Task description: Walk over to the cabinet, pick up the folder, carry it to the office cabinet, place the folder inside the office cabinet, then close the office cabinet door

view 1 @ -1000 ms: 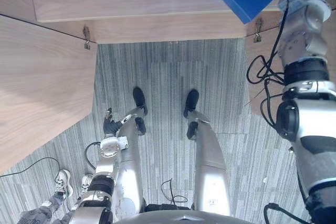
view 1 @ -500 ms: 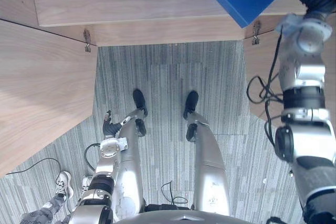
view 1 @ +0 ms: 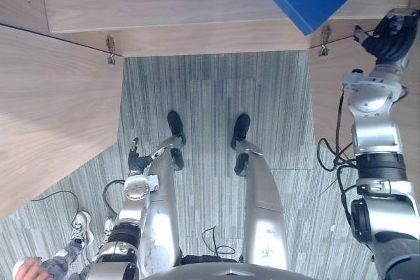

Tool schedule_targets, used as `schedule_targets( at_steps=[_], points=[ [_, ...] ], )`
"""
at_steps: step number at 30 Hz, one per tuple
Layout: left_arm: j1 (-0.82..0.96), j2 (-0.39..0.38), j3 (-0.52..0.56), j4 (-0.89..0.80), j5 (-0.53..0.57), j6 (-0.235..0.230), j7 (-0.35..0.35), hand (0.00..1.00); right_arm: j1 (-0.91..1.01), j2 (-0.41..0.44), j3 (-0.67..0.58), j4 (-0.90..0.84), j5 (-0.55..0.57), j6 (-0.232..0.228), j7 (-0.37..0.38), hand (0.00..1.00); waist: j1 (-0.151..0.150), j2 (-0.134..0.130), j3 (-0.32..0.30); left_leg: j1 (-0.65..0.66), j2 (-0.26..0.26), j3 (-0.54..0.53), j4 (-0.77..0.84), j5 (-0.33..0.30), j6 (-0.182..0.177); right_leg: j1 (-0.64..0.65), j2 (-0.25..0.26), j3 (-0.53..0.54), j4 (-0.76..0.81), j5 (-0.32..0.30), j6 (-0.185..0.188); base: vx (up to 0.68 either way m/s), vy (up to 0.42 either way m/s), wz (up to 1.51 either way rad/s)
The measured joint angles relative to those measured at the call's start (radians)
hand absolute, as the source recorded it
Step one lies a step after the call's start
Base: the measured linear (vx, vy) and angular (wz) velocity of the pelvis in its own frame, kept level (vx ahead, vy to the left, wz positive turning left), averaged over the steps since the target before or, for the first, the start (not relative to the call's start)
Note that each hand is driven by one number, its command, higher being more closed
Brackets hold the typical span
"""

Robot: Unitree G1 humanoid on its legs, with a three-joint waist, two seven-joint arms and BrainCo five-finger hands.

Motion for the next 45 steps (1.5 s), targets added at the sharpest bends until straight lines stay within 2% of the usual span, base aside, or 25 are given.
schedule_targets(
  at_steps=[8, 12, 24, 29, 39, 45],
  points=[
    [0.000, 0.014, -0.009, -0.028, 0.007, -0.010, 0.008, 0.00, -0.061, 0.000, 0.148, 0.066, -0.054, 0.000, 0.005, 1.00, 0.003, 0.000, 0.000, -0.044, 0.004, -0.002, 0.046, -0.019, 0.005, -0.042, -0.005, 0.010, 0.042, -0.010, 0.005, 0.02, -0.010, -0.01],
    [0.000, 0.023, -0.012, -0.031, 0.007, -0.019, 0.009, 0.00, -0.079, -0.001, 0.194, 0.069, -0.073, -0.001, 0.020, 1.00, 0.014, 0.000, 0.000, -0.065, 0.001, -0.002, 0.047, -0.029, 0.002, -0.064, -0.009, 0.012, 0.046, -0.021, 0.011, 0.00, 0.000, 0.00],
    [0.000, 0.027, -0.018, -0.033, 0.007, -0.028, 0.019, 0.00, -0.099, 0.001, 0.348, -0.013, -0.171, -0.004, 0.015, 1.00, 0.013, -0.001, 0.000, -0.070, -0.003, -0.006, 0.052, -0.026, 0.005, -0.068, -0.017, 0.006, 0.069, -0.028, 0.004, 0.01, -0.007, 0.01],
    [0.000, 0.027, -0.019, -0.033, 0.008, -0.028, 0.031, 0.00, -0.106, 0.002, 0.355, -0.029, -0.193, -0.022, 0.015, 1.00, 0.014, -0.001, 0.000, -0.069, -0.005, -0.011, 0.056, -0.028, 0.003, -0.069, -0.021, 0.003, 0.077, -0.039, 0.004, 0.01, -0.021, 0.03],
    [0.000, 0.027, -0.019, -0.032, 0.009, -0.032, 0.036, 0.00, -0.213, 0.002, 0.388, -0.028, -0.196, -0.023, 0.015, 1.00, 0.013, -0.001, 0.000, -0.075, -0.006, -0.007, 0.050, -0.027, 0.003, -0.080, -0.022, 0.004, 0.081, -0.039, 0.003, 0.01, -0.004, 0.00],
    [0.000, 0.027, -0.020, -0.032, 0.008, -0.035, 0.036, 0.00, -0.274, 0.001, 0.387, -0.016, -0.121, -0.023, 0.015, 1.00, 0.014, -0.001, 0.000, -0.075, -0.006, -0.008, 0.048, -0.027, 0.003, -0.081, -0.023, 0.004, 0.085, -0.039, 0.003, 0.00, 0.000, 0.00]
  ],
)
